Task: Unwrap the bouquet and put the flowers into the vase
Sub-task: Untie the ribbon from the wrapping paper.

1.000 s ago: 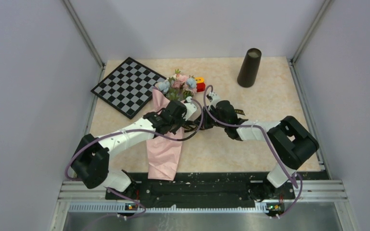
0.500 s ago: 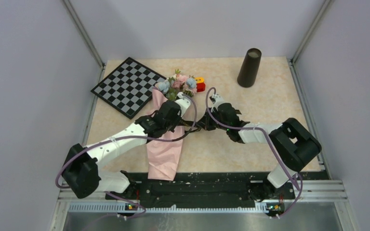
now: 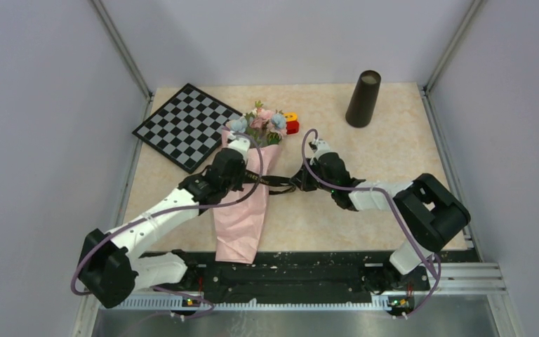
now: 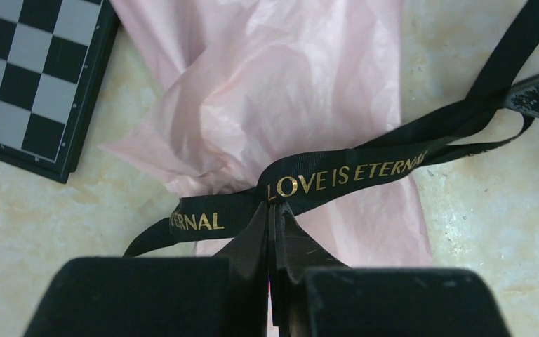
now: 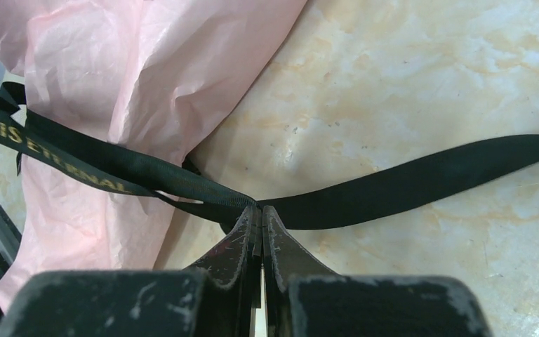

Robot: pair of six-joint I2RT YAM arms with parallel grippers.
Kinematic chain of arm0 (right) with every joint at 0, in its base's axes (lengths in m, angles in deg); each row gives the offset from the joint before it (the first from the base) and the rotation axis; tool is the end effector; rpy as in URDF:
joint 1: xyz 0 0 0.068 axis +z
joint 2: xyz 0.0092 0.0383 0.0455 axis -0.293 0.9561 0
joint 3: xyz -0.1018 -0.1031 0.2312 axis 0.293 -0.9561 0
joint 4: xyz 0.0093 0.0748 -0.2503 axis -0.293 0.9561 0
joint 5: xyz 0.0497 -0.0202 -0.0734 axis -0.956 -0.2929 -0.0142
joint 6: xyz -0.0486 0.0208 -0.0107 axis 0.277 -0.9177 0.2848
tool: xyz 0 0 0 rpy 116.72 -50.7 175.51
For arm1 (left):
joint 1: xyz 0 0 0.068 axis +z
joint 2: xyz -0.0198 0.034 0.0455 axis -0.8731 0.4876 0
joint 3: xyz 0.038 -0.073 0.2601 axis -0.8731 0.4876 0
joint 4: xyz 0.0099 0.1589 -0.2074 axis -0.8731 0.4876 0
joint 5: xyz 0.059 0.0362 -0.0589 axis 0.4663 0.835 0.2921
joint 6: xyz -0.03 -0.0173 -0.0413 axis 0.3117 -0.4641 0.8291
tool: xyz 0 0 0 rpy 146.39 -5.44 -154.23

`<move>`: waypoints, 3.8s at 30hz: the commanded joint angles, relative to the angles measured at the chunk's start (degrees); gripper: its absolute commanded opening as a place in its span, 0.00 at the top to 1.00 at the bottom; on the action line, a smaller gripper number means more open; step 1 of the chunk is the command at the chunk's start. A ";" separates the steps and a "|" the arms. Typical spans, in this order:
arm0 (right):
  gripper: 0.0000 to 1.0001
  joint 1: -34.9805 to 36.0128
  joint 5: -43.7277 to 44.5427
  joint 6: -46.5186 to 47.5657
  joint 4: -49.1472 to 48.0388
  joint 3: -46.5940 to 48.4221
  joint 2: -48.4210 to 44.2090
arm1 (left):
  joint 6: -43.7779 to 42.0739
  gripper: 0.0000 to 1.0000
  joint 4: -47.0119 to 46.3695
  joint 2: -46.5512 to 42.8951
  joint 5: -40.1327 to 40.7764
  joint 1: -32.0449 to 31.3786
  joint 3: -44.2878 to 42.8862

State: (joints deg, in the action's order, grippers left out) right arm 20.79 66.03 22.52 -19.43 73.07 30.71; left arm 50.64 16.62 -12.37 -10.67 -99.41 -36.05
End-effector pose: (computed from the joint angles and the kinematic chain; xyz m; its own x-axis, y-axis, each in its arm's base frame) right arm 0.2474 0.1981 0.1630 -0.6796 0.1406 -0.7199 -0.3981 0.7537 0.5229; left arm 0.2039 -0.1476 0.2568 -0.5726 0.2600 -0.7775 0.3061 0.9476 0.0915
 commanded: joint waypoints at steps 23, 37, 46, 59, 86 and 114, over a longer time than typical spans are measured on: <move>1.00 0.54 8.57 -3.90 -0.42 -5.39 -4.11 | 19.42 1.00 0.00 -18.51 -9.67 26.08 14.02; 0.89 0.58 9.07 -5.25 0.37 -6.81 -6.58 | 28.54 1.00 -8.27 -21.60 -14.27 39.64 25.47; 0.37 0.68 -2.54 7.58 7.17 2.87 -11.75 | 29.28 1.00 -13.23 -18.31 -23.78 48.53 28.31; 0.38 10.53 -12.62 25.15 17.90 28.80 7.00 | 28.89 1.00 -16.42 -13.48 -31.79 59.73 26.50; 1.00 14.52 -0.54 26.47 14.83 28.24 6.83 | 22.34 0.77 -10.44 -20.00 -26.57 60.26 24.61; 1.00 -0.74 5.16 3.83 13.38 2.94 -14.35 | 4.19 0.11 -3.32 -15.73 -18.12 17.99 6.20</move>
State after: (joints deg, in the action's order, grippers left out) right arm 22.45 71.69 32.11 -2.88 78.21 18.76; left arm 61.35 15.53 -31.81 -28.49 -75.78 -26.83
